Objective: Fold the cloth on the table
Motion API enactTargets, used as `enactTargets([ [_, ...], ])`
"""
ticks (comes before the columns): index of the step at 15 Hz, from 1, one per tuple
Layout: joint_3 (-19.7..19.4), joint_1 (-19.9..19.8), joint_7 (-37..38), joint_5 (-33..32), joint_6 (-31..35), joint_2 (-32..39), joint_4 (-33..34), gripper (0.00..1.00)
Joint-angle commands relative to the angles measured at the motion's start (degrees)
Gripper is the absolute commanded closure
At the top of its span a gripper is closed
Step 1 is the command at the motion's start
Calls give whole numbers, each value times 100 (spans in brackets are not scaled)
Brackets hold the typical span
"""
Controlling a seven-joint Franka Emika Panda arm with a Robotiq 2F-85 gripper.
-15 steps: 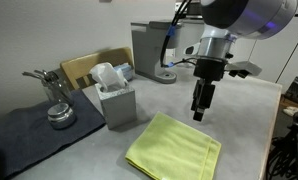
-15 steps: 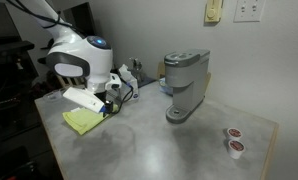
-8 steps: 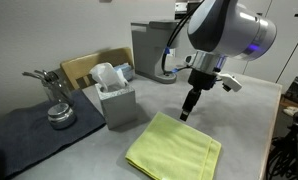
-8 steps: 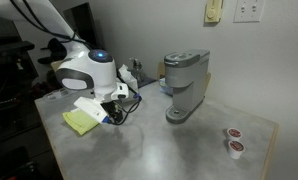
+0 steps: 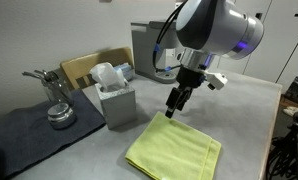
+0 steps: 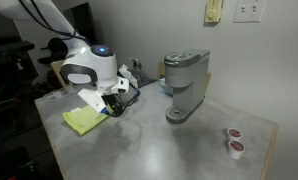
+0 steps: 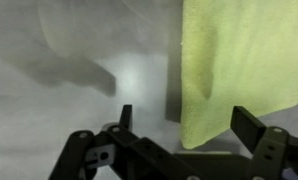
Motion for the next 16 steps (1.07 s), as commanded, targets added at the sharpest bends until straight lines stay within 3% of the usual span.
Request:
enactTargets([
  [1, -47, 69, 162, -176, -160, -94, 163, 0],
  [8, 17, 11, 103, -72, -384, 45, 304, 0],
  [9, 320, -296, 227, -287, -417, 52, 286, 0],
  [16, 537, -534, 353, -706, -696, 141, 273, 0],
])
